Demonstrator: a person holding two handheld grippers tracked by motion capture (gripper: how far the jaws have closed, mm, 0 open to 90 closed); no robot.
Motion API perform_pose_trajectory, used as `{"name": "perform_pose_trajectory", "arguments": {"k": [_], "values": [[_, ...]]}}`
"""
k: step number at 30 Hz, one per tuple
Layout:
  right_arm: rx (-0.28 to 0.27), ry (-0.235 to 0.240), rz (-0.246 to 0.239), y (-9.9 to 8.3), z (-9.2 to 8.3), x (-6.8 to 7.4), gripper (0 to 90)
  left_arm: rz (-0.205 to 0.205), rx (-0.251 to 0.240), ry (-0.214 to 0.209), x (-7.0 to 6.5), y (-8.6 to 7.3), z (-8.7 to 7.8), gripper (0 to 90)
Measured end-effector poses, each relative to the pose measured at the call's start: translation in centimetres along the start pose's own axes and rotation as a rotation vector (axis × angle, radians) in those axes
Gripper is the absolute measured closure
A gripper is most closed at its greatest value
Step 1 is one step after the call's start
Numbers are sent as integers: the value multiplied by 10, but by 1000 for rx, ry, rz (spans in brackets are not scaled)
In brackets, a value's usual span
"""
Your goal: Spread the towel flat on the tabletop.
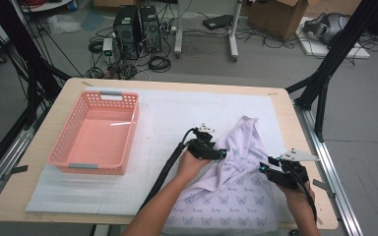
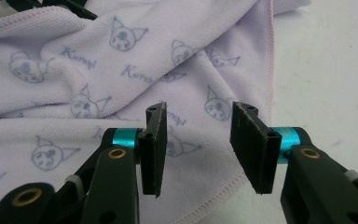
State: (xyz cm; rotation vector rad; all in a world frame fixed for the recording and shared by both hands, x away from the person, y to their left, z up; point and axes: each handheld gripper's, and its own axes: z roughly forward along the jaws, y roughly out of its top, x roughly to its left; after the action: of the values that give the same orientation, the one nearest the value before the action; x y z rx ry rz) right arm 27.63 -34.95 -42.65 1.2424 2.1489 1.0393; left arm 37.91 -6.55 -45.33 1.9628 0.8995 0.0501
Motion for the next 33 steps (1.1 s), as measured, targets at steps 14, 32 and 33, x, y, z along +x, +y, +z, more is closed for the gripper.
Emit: {"name": "perform_pose_trajectory", "arguments": {"k": [14,32,33], "values": [[0,7,3,1,2,3,558,78,57,277,39,8,-39,857],[-30,19,41,6,4,-3,557,-143,-88,328,92,5,-88,466],[-38,19,54,8,4,-5,554,-149,-98,303,89,5,-89,457]]}}
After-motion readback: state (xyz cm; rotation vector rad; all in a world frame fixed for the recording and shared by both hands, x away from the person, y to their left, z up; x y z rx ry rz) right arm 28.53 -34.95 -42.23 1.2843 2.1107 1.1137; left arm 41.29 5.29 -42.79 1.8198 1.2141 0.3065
